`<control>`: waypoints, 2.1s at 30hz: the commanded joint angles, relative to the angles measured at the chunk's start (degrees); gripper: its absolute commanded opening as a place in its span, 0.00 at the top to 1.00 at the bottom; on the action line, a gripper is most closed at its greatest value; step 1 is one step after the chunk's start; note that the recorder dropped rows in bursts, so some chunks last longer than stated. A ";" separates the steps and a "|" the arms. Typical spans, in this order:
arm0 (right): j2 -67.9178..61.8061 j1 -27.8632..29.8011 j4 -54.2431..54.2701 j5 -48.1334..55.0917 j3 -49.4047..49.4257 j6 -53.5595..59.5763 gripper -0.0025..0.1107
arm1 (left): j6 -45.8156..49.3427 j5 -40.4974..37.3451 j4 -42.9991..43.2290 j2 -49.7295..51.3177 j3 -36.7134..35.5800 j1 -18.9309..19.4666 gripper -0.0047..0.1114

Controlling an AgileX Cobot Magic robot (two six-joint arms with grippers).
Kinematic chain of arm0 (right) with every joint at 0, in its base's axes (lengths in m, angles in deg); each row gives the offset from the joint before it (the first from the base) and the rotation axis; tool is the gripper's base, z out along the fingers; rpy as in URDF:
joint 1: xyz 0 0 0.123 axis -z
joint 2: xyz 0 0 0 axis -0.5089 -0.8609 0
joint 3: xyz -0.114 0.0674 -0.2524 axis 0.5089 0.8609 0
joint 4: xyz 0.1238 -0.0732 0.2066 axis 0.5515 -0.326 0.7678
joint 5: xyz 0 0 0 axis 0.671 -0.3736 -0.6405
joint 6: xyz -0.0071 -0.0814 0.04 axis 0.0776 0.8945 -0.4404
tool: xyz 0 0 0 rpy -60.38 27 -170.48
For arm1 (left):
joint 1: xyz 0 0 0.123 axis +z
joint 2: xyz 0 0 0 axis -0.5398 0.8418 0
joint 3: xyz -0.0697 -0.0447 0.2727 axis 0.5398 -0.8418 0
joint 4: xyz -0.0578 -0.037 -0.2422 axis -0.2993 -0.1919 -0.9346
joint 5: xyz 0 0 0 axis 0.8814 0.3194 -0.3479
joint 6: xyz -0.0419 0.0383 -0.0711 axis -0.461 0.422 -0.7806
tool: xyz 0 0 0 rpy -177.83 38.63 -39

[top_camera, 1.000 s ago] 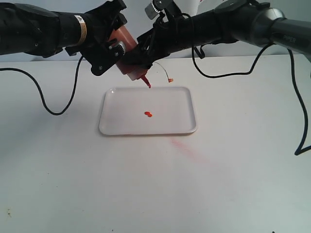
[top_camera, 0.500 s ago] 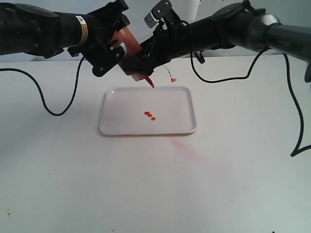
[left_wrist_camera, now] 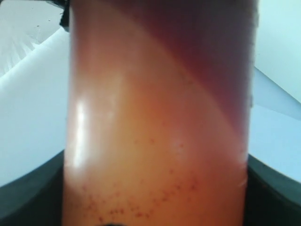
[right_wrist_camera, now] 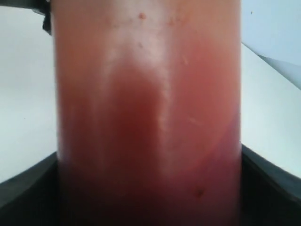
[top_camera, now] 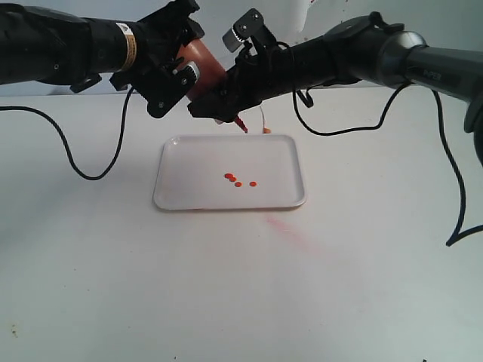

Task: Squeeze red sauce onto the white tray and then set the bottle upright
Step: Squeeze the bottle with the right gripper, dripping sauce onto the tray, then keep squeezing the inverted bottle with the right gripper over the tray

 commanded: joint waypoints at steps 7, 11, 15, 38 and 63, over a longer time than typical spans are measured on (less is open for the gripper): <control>0.23 0.18 1.38 -4.13 0.10 -0.07 0.96 | 2.13 1.44 -1.60 -0.79 0.86 -0.27 0.96; 0.23 0.18 1.38 -5.69 0.10 -0.07 0.98 | 2.26 1.44 -1.60 -0.79 0.86 -0.27 0.96; 0.23 0.18 1.38 -5.69 0.10 -0.07 0.98 | 2.26 1.44 -1.60 -0.79 0.86 -0.27 0.96; 1.73 0.75 -5.18 -2.02 0.10 -3.72 0.05 | 3.66 1.44 -1.49 -0.79 0.75 -0.27 0.96; 4.40 -1.15 -1.36 1.14 0.10 -2.80 0.05 | 3.73 1.55 -1.59 -0.79 0.75 -0.27 0.96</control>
